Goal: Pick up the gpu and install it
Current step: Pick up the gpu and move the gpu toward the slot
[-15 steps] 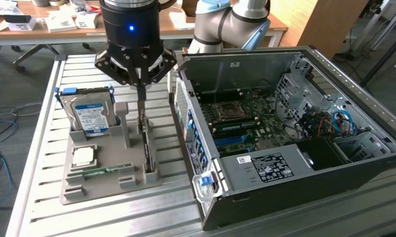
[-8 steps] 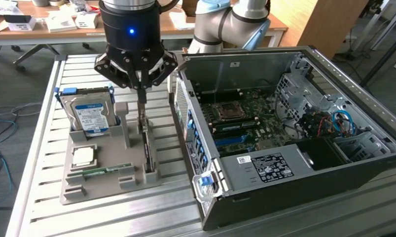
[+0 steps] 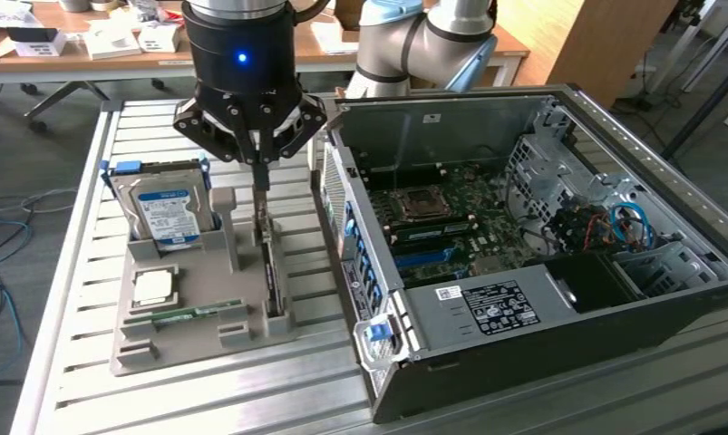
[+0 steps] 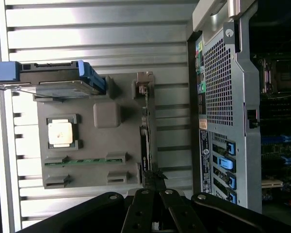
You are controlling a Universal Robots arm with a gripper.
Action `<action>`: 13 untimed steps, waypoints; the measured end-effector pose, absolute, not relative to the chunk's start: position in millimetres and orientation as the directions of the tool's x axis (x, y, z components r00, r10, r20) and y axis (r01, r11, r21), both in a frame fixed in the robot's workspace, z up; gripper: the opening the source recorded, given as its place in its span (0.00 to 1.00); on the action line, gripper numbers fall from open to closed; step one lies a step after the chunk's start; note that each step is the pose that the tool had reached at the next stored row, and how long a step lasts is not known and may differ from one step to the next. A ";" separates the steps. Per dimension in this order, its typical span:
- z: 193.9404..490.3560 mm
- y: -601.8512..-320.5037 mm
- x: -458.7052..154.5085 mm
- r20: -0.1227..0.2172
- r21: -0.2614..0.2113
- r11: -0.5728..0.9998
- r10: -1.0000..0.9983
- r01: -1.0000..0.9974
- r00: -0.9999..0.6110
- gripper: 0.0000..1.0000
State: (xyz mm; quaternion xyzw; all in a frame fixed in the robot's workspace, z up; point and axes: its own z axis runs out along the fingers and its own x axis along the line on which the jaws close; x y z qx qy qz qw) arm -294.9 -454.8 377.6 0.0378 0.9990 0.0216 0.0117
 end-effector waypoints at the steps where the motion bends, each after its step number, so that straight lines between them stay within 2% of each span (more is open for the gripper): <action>1: 377.6 -454.8 -294.9 -0.022 0.044 0.996 0.076 0.075 -0.997 0.11; 11: 377.6 -454.8 -294.9 -0.022 0.044 0.996 0.076 0.075 -0.997 0.11; 13: 377.6 -454.7 -294.9 -0.022 0.044 0.996 0.076 0.075 -0.997 0.23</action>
